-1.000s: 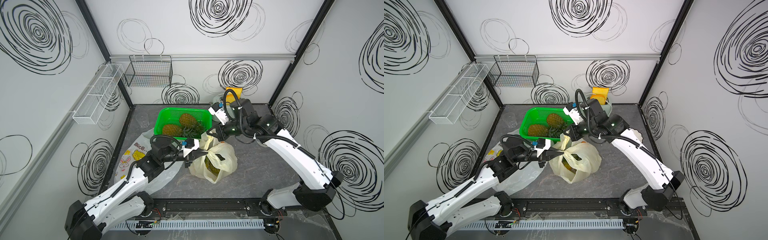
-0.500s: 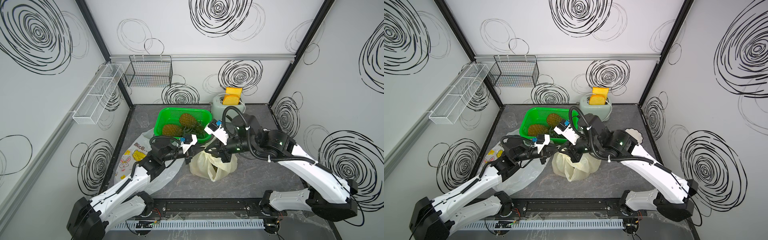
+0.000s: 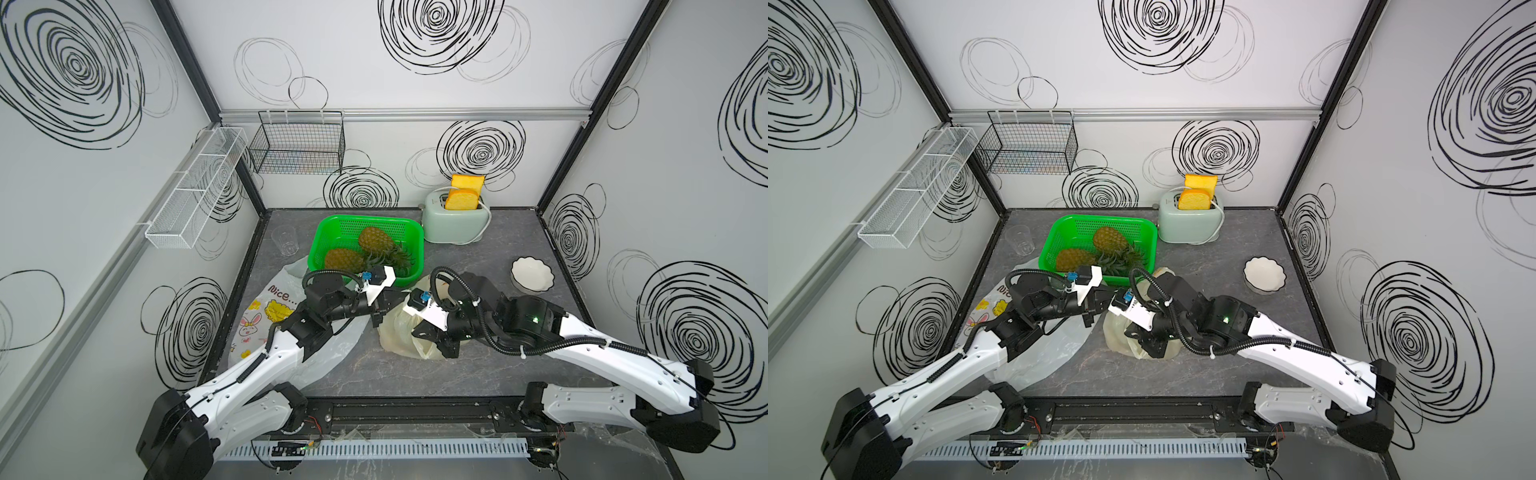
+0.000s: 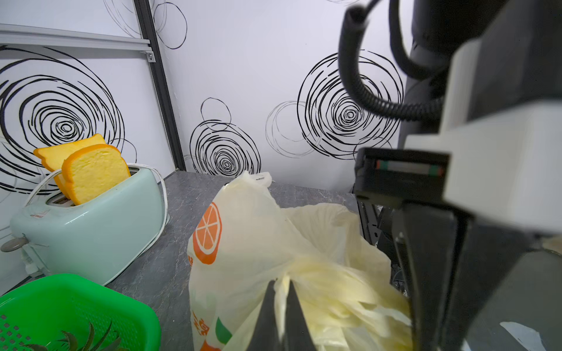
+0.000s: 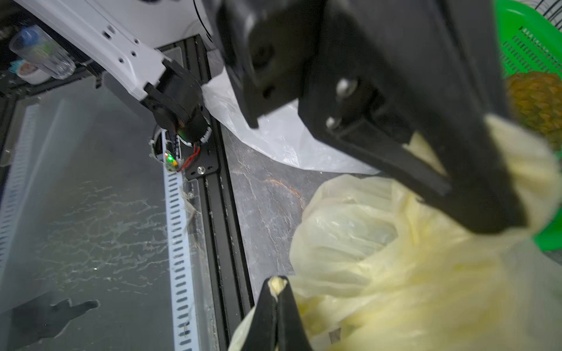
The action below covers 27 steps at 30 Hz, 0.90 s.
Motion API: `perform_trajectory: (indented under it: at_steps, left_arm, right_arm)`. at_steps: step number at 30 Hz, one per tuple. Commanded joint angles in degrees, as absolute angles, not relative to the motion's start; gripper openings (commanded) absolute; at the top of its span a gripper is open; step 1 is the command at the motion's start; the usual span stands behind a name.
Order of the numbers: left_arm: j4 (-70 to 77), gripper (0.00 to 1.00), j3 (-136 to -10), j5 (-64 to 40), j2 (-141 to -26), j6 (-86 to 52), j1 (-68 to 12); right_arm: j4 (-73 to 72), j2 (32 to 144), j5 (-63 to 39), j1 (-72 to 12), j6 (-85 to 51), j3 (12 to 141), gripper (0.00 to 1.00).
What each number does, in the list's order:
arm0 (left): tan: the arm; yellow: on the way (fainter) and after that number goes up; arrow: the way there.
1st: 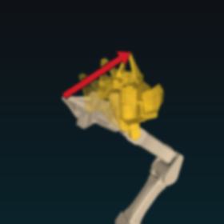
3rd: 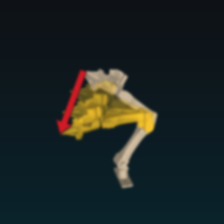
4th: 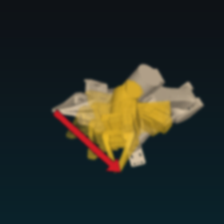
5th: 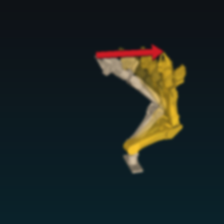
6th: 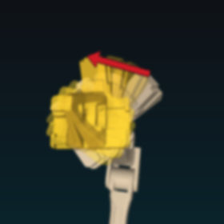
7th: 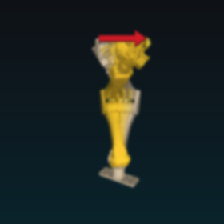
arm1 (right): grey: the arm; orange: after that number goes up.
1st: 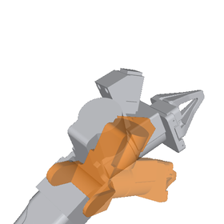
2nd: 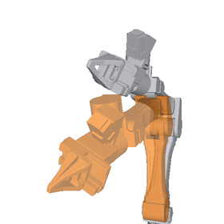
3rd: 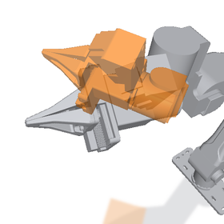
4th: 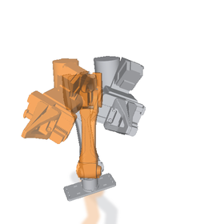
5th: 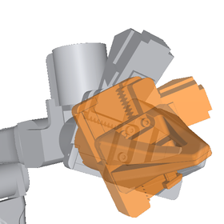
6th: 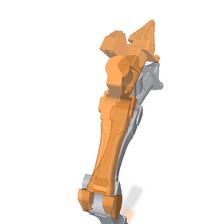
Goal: Place the pineapple into a plastic bag & tie a knot
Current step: Cross the plastic bag at the center of the board.
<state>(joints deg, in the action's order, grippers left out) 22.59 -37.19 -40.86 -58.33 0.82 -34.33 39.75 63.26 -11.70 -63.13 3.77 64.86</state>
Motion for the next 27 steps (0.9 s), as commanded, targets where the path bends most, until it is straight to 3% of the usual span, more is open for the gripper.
perform_trajectory:
  at_steps: [1,8,10,15,18,22,27]
  left_arm:
    - [24.0,0.00,-39.7,-40.7,-58.2,0.5,-33.6]
    - [16.8,0.02,-42.9,-43.7,-58.6,2.1,-32.7]
    - [13.3,0.14,-44.0,-45.0,-59.2,3.0,-32.4]
    - [6.3,0.61,-45.7,-48.4,-59.9,3.5,-31.0]
    - [2.9,0.77,-45.8,-50.2,-59.9,4.6,-30.6]
    - [1.7,0.82,-46.1,-50.8,-61.4,3.8,-31.1]
    - [1.8,0.81,-48.5,-49.7,-64.5,3.3,-32.7]
  right_arm:
    - [37.7,60.0,-5.2,-62.0,8.0,61.8,0.00]
    - [31.8,57.8,-2.2,-60.2,11.0,57.2,0.00]
    - [30.2,58.0,-2.4,-60.1,11.2,56.5,0.00]
    - [26.6,57.9,-2.7,-59.9,11.8,54.6,0.00]
    - [25.5,57.6,-2.7,-59.9,11.8,53.7,0.00]
    - [24.3,57.0,-2.8,-59.9,11.5,52.5,0.00]
    - [22.3,56.6,-3.1,-59.9,10.8,51.5,0.00]
